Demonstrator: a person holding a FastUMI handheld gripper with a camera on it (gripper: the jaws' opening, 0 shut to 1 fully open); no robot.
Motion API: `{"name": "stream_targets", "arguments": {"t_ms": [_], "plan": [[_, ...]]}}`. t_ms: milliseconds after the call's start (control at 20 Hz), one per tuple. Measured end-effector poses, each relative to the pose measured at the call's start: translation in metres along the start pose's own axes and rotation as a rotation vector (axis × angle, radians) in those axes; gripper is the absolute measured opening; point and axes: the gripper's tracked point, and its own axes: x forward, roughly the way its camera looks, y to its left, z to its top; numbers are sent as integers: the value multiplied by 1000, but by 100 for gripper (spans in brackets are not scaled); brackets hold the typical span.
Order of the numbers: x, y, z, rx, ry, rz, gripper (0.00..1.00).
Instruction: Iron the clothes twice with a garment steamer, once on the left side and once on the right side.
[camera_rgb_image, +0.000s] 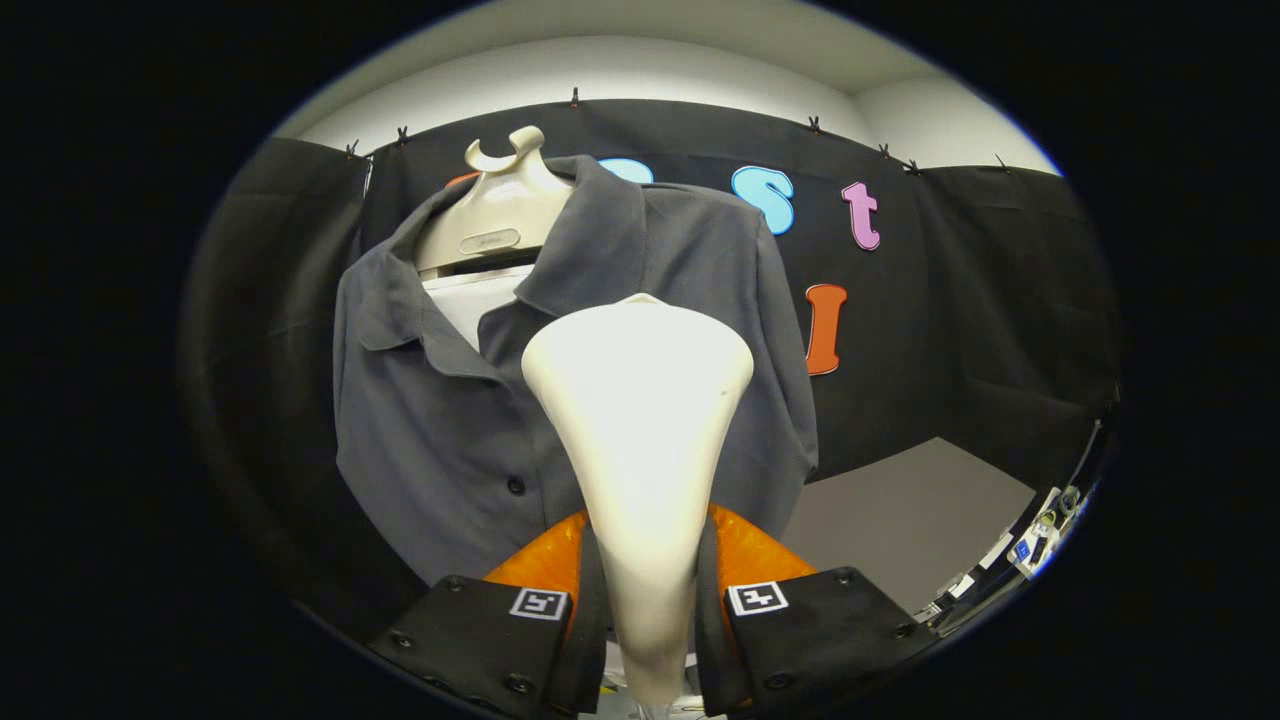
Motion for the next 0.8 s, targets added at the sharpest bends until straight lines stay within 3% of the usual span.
{"name": "stream_targets", "arguments": {"t_ms": [800], "plan": [[34, -16, -90, -27, 138, -35, 44]]}}
